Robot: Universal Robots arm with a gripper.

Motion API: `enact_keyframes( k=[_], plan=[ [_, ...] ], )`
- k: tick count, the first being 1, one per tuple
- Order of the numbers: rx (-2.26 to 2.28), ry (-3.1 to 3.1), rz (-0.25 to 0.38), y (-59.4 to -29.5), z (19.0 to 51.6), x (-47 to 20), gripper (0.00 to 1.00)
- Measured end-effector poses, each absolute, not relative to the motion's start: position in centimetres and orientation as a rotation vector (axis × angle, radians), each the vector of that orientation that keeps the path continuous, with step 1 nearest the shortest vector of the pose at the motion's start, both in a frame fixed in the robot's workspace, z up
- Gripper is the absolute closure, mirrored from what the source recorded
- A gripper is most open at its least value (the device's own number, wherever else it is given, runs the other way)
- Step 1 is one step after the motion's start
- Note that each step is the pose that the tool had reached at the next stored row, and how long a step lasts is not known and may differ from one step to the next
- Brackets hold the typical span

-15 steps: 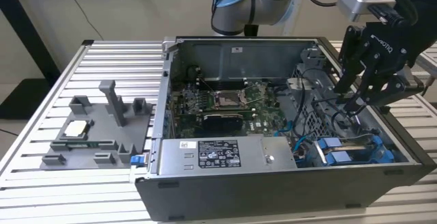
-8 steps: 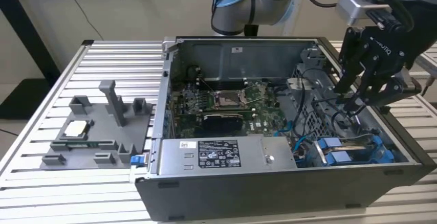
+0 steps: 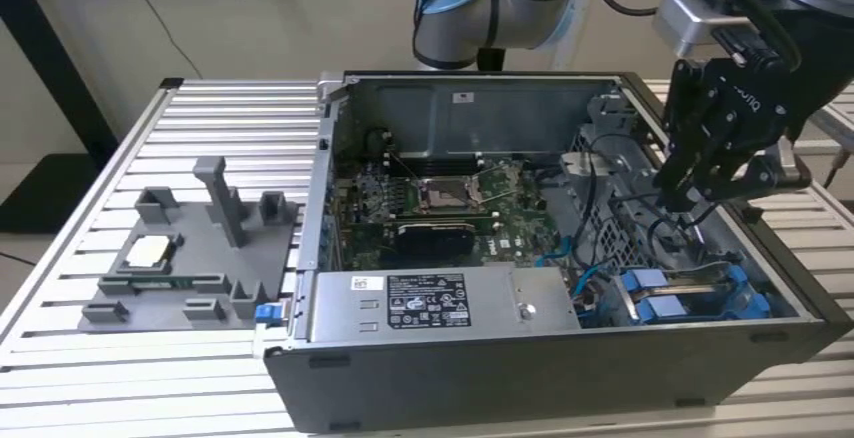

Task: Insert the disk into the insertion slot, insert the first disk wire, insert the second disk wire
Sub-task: 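Insert the first disk wire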

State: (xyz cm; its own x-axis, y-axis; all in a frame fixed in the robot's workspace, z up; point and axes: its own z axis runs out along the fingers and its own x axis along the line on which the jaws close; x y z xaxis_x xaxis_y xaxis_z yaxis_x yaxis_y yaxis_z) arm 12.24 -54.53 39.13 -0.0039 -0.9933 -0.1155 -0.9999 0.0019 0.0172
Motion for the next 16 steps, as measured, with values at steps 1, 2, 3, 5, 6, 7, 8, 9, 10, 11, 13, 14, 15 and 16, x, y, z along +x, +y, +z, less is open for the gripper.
enact_keyframes(
  k=[1,2,3,5,6,7,8,9,10,11,13,14,15,16],
  plan=[
    [-2.166,2.173,0.144,-54.53,39.13,12.24,0.65],
    [-2.166,2.173,0.144,-54.53,39.13,12.23,0.65],
    [-2.166,2.173,0.144,-54.54,39.12,12.24,0.72],
    [-2.166,2.173,0.144,-54.54,39.13,12.24,0.74],
    [-2.166,2.173,0.144,-54.54,39.13,12.24,0.74],
    [-2.166,2.173,0.144,-54.54,39.13,12.24,0.81],
    [-2.166,2.173,0.144,-54.54,39.13,12.24,0.81],
    [-2.167,2.173,0.144,-54.53,39.12,12.25,0.81],
    [-2.167,2.173,0.144,-54.53,39.13,12.25,0.81],
    [-2.167,2.173,0.144,-54.53,39.13,12.25,0.81],
    [-2.166,2.173,0.144,-54.54,39.13,12.25,0.81],
    [-2.166,2.173,0.144,-54.54,39.13,12.25,0.81],
    [-2.166,2.173,0.144,-54.54,39.13,12.25,0.81],
    [-2.166,2.173,0.144,-54.54,39.13,12.25,0.81]
  ],
)
